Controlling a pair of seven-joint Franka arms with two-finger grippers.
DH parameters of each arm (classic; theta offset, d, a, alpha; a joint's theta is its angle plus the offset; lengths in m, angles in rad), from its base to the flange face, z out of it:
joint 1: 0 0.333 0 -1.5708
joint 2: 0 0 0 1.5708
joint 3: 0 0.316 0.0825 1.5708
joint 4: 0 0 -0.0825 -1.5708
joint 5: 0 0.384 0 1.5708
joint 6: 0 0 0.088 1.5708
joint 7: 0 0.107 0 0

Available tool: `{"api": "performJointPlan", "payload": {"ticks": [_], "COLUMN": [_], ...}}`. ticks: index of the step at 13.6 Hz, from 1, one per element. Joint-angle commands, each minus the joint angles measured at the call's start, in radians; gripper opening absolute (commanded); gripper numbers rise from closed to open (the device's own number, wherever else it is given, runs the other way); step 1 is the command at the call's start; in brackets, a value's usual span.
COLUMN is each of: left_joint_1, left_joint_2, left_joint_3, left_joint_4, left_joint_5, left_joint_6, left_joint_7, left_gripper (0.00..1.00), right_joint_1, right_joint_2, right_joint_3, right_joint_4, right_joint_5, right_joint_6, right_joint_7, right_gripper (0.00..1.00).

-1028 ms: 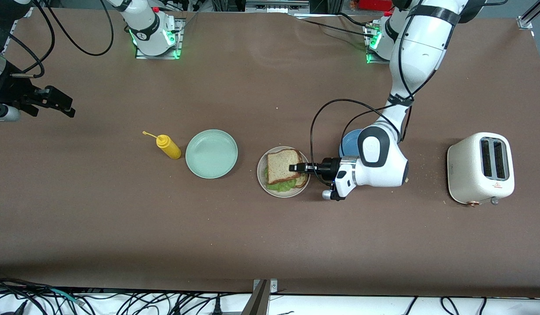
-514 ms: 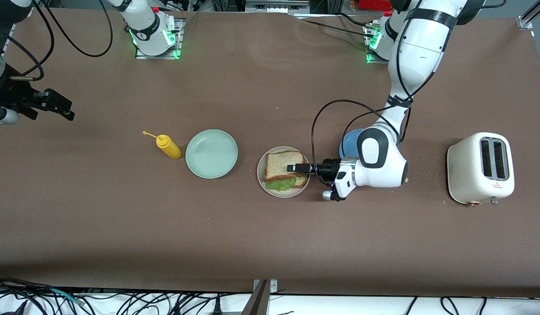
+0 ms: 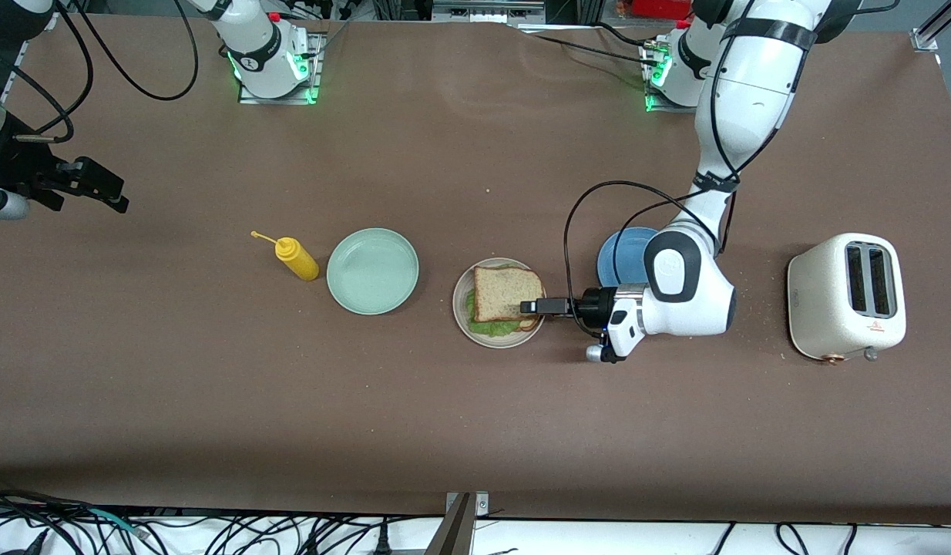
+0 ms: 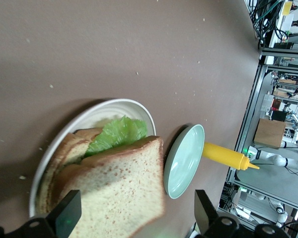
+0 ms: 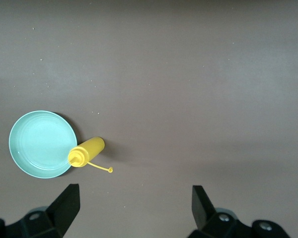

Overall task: Make sandwich in beige plate with both arms
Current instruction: 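Release the toast and draw the left gripper back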

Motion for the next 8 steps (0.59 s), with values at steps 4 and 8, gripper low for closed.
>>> {"api": "performJointPlan", "payload": {"ticks": [4, 8], "left_joint_1": [0.002, 0.002], "left_joint_2": [-0.025, -0.074], "left_joint_3": [0.075, 0.115], "left_joint_4": [0.012, 0.012], "left_joint_5": [0.067, 0.238], "left_joint_6": [-0.001, -0.007], "left_joint_7": [-0.018, -0.089], "left_gripper": [1.0, 1.0], "right_joint_1": [0.003, 0.002], "right_joint_2": [0.011, 0.011], "right_joint_3": [0.001, 0.001], "right_joint_4": [0.027, 0.027], "right_joint_5": [0.005, 0.005], "right_joint_6": [-0.004, -0.002], "right_joint_7": [0.002, 0.003], "right_gripper": [1.0, 1.0]}}
